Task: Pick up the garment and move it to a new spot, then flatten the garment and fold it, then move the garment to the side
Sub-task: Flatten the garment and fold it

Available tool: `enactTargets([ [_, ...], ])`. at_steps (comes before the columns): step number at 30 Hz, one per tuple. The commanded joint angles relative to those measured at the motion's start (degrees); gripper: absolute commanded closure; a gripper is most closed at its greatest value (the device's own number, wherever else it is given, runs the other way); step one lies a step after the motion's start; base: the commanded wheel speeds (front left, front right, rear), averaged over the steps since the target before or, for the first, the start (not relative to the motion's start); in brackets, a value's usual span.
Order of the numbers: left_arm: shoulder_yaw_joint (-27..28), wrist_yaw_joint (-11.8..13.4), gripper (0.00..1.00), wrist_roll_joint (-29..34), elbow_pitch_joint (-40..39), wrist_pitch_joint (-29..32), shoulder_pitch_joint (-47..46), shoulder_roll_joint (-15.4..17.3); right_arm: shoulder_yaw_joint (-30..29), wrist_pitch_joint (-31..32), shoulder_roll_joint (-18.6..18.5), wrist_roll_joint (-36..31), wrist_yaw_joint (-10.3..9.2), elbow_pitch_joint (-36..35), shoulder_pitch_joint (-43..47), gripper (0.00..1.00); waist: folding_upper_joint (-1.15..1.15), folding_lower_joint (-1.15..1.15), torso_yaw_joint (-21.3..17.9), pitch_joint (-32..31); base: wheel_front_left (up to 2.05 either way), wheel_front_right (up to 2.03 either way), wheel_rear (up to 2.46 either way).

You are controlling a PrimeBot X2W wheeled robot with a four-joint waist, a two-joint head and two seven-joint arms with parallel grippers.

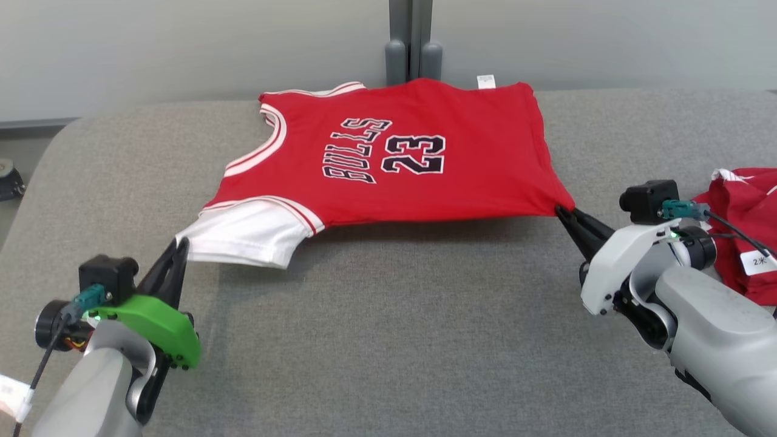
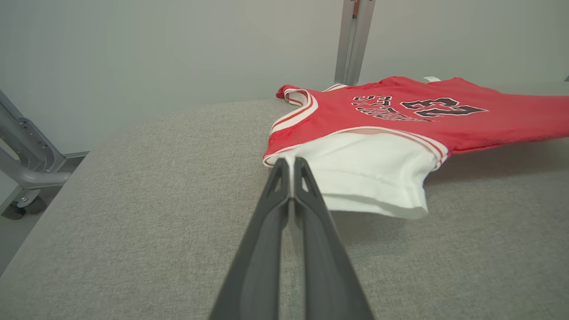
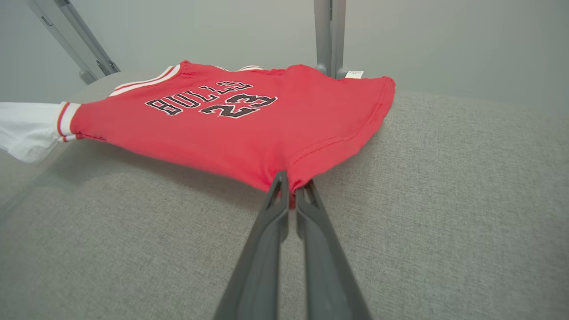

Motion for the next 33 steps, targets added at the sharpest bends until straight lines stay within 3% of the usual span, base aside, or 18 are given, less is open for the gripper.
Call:
enactTargets([
  [1, -0.6, -0.1, 1.00, -0.2, -1.0, 0.5, 2.2, 1.2, 1.2, 0.5, -0.8, 0.8, -0.10, -0.3, 1.4, 1.00, 0.00, 0.00, 0.4, -3.7, 0.00, 0.00, 0.00],
  [10, -5.9, -0.1, 1.00, -3.7, -11.9, 4.5, 12.5, 6.6, 8.8, 4.7, -4.9, 5.8, -0.10, -3.3, 2.6, 1.00, 0.00, 0.00, 0.5, -6.8, 0.00, 0.00, 0.00],
  [16, -8.2, -0.1, 1.00, -5.5, -21.8, 6.4, 18.8, 13.7, 13.7, 9.5, -8.6, 9.6, -0.10, -6.9, 3.6, 1.00, 0.00, 0.00, 0.3, -8.0, 0.00, 0.00, 0.00],
  [25, -8.1, 0.6, 1.00, -8.7, -33.9, 11.7, 27.8, 21.5, 17.3, 17.5, -14.9, 16.8, -0.10, -15.4, 5.7, 1.00, 0.00, 0.00, -0.7, -9.1, 0.00, 0.00, 0.00],
  [33, -6.4, 3.1, 1.00, -12.2, -43.2, 14.0, 35.3, 26.8, 17.4, 25.8, -19.2, 26.0, -0.09, -23.5, 8.3, 1.00, 0.00, 0.00, -2.0, -9.7, 0.00, 0.00, 0.00],
])
